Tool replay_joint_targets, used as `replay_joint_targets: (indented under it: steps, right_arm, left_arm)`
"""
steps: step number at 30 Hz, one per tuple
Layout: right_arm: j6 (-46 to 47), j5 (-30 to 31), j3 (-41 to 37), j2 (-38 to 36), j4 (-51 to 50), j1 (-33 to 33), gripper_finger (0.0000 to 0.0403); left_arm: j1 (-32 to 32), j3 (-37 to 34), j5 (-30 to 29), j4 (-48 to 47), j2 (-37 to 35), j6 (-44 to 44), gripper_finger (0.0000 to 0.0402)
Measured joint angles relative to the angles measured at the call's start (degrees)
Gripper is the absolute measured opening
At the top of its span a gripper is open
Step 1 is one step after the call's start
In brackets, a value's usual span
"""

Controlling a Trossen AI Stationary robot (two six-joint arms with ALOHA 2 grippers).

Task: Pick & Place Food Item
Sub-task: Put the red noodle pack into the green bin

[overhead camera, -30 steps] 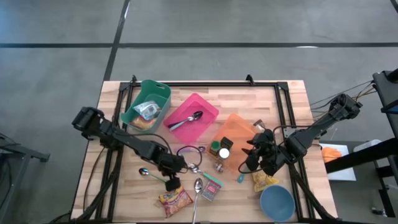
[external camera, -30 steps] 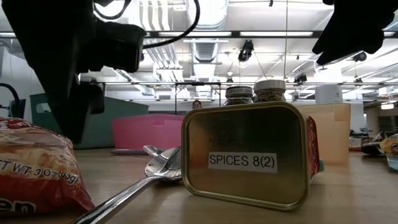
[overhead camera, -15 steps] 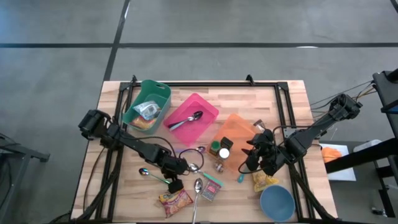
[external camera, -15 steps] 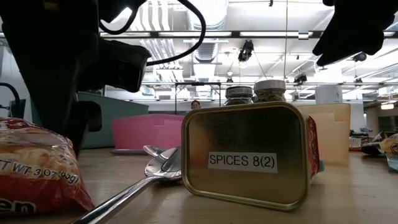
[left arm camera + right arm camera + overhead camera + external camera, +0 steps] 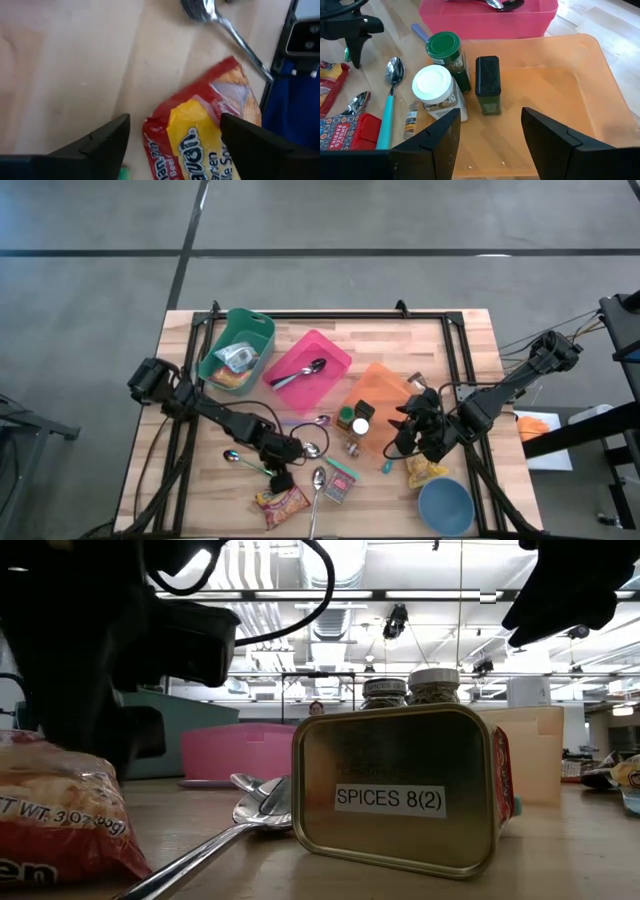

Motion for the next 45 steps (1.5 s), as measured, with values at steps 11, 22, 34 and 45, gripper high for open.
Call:
replay_joint_targets:
  steps: [11, 22, 34, 45]
  right_arm:
    - [0.0, 0.0, -0.1, 0.0, 0.2, 0.0, 0.0208]
    - [0.0, 0.0, -0.1, 0.0, 0.3, 0.0, 0.0208]
    - [0.0, 0.0, -0.2, 0.0, 0.2, 0.0, 0.0208]
    - [-0.2, 0.0, -1.1, 0.0, 0.3, 0.0, 0.0208]
  left_arm:
    - [-1.1, -2.5, -0.2, 2.9, 0.0, -0.1, 0.0203]
    - [-1.0, -3.3, 0.1, 2.8, -0.1, 1.3, 0.0013]
    - [-1.0, -3.3, 1.3, 2.5, -6.3, 1.3, 0.0006]
    - [-1.0, -3.3, -17.0, -8.1, -25.7, 0.9, 0.0006]
